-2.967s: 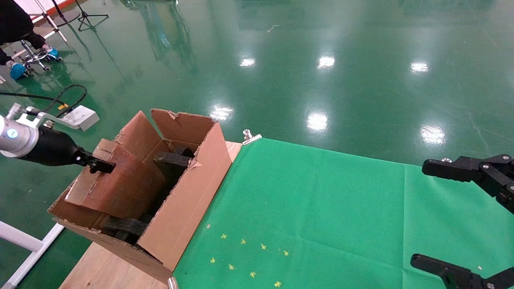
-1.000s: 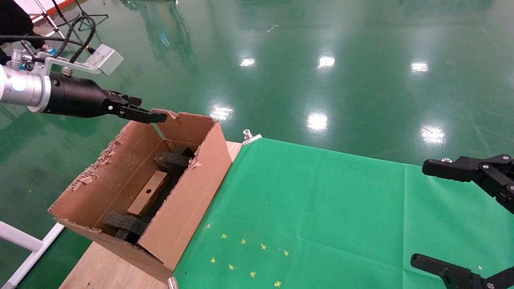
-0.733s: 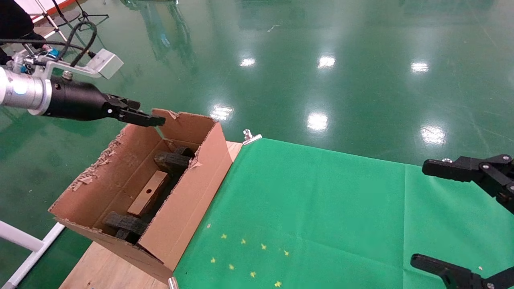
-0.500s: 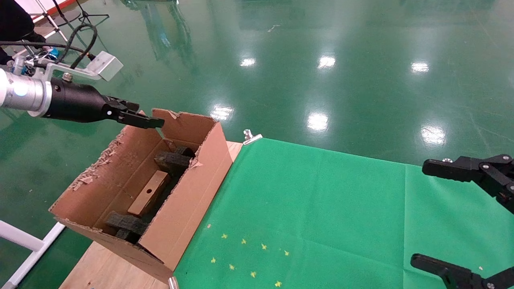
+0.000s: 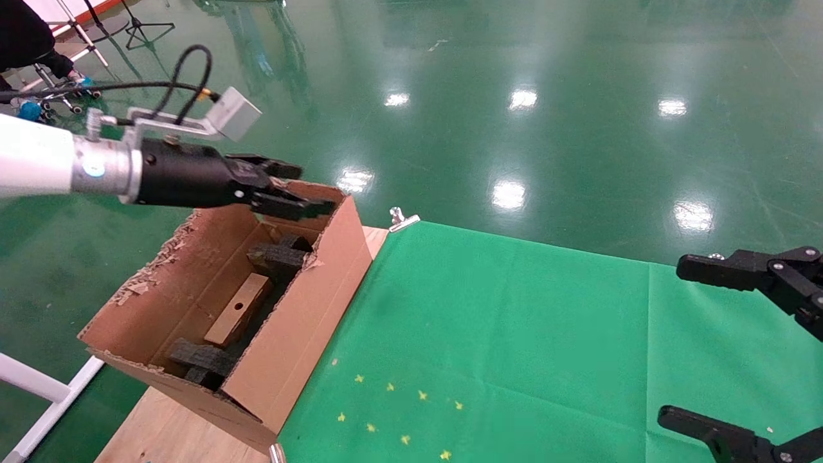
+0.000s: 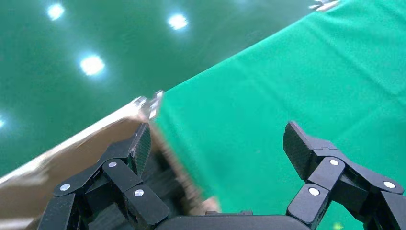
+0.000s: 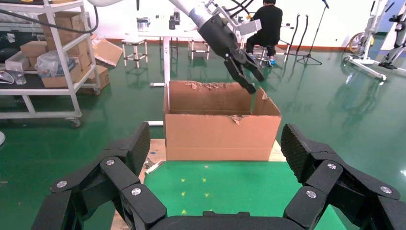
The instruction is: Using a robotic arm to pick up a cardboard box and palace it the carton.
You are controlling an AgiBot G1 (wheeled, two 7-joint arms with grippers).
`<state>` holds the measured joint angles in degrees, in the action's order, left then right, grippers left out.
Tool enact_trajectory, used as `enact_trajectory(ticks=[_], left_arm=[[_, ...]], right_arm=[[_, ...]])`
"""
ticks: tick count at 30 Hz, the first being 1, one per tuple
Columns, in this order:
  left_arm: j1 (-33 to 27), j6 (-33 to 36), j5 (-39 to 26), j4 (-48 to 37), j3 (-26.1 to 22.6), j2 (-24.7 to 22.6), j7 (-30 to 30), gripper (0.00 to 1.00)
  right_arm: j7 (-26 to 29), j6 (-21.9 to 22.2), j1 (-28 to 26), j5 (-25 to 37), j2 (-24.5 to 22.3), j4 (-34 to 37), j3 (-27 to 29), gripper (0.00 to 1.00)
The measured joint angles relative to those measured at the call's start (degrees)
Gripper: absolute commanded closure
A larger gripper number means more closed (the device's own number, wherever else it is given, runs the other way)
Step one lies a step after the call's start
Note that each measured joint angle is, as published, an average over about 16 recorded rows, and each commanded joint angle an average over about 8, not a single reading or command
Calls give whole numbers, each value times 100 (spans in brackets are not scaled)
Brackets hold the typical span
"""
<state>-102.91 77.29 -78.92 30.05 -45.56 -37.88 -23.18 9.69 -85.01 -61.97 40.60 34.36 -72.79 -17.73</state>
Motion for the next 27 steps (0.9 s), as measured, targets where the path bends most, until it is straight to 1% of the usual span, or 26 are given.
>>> enact_trajectory(ticks=[27], left_arm=[[2651, 539, 2376, 2791, 1894, 183, 797, 0]], right_arm=[[-3, 2, -1, -4, -2, 0, -5, 0]])
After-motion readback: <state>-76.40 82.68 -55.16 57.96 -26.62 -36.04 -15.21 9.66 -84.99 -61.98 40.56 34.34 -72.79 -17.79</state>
